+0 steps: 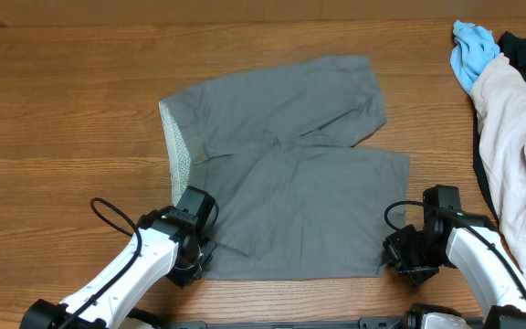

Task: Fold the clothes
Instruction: 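Lift both leg hems and fold them up toward the waistband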

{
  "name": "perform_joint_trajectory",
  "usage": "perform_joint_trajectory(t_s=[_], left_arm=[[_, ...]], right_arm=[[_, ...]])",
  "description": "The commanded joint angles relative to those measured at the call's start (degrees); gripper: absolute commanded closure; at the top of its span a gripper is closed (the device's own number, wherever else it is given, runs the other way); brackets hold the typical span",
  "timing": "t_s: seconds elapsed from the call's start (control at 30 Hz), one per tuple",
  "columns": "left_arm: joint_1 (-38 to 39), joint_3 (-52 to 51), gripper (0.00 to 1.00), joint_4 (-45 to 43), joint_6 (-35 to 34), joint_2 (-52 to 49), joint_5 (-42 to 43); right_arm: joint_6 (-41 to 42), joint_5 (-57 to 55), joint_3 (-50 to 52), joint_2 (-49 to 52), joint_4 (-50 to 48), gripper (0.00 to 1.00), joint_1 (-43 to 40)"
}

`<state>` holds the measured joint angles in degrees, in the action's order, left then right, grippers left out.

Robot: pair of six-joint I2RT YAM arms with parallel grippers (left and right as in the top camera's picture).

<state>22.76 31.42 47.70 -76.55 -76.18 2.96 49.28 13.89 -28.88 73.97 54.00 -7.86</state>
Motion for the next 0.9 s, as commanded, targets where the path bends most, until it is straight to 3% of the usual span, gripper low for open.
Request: perform_joint_trajectory(t_s=[0.0,0.2,0.43,0.63,0.87], left_arm=[[-0.35,-1.29,0.96,1.11,1.99,-0.79,-1.49],[-0.35,2.25,0.96,4.22,15.23,-0.79,1.84],[-0.31,13.6,0.96,15.08,26.08,-0.79,2.58],[-0.22,22.8,0.96,25.31,29.0,-0.79,2.43],[3.96,26.47,0.96,32.13,28.72,1.81,2.47]], right_arm=[[-0.2,-1.79,0.37,-0.2,-0.17,0.96,-0.24],[-2.93,-1.38,-2.6,-0.2,2.54,0.96,-0.24],[-5.95,-3.37,-12.26,-0.2,9.9,0.96,-0.24],[-7.54,-7.5,-19.89,-0.35,18.67,0.96,-0.24],[-9.07,-8.26,-27.96,-1.07,25.14,0.96,-0.24]])
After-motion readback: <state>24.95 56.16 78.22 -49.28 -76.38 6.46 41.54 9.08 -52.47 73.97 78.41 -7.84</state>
